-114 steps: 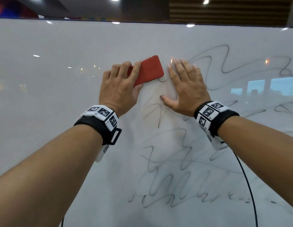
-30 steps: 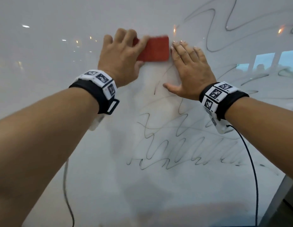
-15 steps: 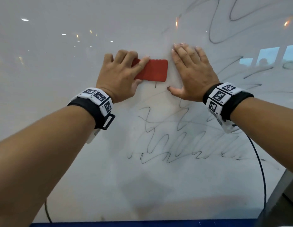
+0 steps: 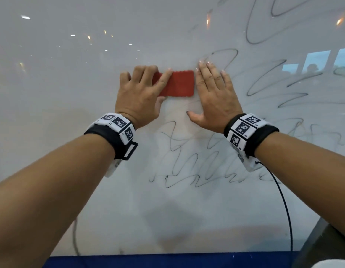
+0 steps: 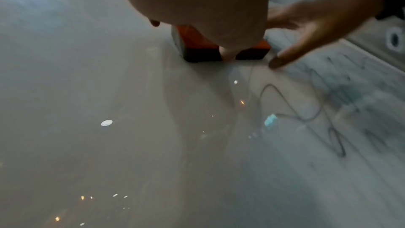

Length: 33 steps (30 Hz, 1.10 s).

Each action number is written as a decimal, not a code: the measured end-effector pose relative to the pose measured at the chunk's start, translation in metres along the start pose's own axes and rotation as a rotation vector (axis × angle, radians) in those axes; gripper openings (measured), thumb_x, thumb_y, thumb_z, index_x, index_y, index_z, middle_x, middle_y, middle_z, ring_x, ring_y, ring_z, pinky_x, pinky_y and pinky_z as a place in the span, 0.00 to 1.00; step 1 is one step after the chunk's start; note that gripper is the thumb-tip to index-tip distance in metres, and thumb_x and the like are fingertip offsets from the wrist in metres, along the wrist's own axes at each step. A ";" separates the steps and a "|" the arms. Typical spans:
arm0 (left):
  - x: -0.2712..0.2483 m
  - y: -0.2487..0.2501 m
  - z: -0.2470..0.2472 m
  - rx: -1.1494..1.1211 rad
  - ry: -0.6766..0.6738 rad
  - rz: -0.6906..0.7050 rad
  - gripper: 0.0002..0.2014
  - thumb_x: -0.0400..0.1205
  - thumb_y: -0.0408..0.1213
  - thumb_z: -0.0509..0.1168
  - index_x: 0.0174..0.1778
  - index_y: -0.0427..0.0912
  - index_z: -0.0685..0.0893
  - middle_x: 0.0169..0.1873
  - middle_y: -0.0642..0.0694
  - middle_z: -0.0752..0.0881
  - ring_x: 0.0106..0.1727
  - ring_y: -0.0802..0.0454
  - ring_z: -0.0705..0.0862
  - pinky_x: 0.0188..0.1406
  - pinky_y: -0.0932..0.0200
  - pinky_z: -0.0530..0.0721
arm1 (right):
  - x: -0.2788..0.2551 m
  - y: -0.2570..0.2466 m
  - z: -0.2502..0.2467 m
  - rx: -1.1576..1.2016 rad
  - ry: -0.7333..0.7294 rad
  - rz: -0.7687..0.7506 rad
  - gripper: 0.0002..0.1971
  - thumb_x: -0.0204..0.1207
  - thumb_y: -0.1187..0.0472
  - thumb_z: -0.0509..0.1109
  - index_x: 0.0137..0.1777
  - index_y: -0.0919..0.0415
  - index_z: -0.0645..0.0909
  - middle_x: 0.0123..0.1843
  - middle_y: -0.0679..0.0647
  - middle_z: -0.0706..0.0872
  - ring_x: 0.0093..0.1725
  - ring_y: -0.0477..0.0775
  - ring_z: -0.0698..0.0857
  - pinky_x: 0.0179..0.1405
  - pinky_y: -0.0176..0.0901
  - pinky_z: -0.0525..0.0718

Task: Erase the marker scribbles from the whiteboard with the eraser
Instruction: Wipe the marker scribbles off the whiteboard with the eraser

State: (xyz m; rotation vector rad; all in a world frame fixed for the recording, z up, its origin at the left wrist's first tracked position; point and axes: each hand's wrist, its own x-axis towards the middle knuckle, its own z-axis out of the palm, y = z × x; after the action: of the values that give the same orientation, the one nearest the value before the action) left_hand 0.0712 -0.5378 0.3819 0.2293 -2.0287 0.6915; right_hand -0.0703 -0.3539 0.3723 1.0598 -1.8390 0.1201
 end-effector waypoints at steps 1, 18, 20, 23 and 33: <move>-0.002 -0.006 0.000 0.034 -0.012 0.110 0.34 0.77 0.50 0.66 0.81 0.50 0.68 0.65 0.41 0.77 0.63 0.40 0.70 0.53 0.39 0.73 | 0.000 -0.001 0.000 0.001 -0.001 0.002 0.54 0.67 0.36 0.69 0.85 0.69 0.55 0.87 0.64 0.56 0.86 0.65 0.56 0.82 0.66 0.59; -0.024 -0.003 0.004 0.015 -0.045 0.065 0.34 0.77 0.51 0.69 0.80 0.51 0.69 0.65 0.42 0.77 0.63 0.39 0.72 0.53 0.39 0.73 | -0.003 -0.007 0.003 0.056 -0.027 0.046 0.56 0.67 0.36 0.70 0.86 0.67 0.52 0.88 0.62 0.53 0.87 0.63 0.52 0.85 0.64 0.53; -0.023 0.002 0.002 -0.028 -0.041 -0.091 0.34 0.78 0.51 0.68 0.81 0.51 0.69 0.66 0.42 0.77 0.63 0.39 0.71 0.54 0.39 0.72 | -0.004 -0.007 0.003 0.059 -0.038 0.041 0.56 0.68 0.35 0.71 0.87 0.67 0.51 0.89 0.61 0.51 0.88 0.62 0.51 0.85 0.64 0.52; -0.029 0.013 0.003 -0.045 -0.055 -0.145 0.34 0.77 0.49 0.68 0.80 0.52 0.69 0.66 0.42 0.77 0.63 0.40 0.70 0.53 0.40 0.73 | -0.006 -0.007 0.003 0.058 -0.048 0.039 0.57 0.66 0.35 0.72 0.87 0.67 0.50 0.89 0.61 0.51 0.88 0.62 0.51 0.85 0.64 0.53; -0.050 0.014 0.005 -0.013 -0.077 -0.117 0.33 0.77 0.48 0.70 0.80 0.52 0.70 0.65 0.43 0.78 0.63 0.39 0.73 0.52 0.40 0.73 | -0.014 -0.002 0.004 0.044 -0.097 -0.018 0.58 0.64 0.40 0.74 0.87 0.65 0.49 0.89 0.60 0.49 0.88 0.62 0.49 0.85 0.66 0.53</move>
State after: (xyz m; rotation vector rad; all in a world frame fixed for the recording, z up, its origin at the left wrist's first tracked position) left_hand 0.0879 -0.5345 0.3326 0.3690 -2.0737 0.6039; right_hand -0.0696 -0.3482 0.3585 1.1300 -1.9205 0.1004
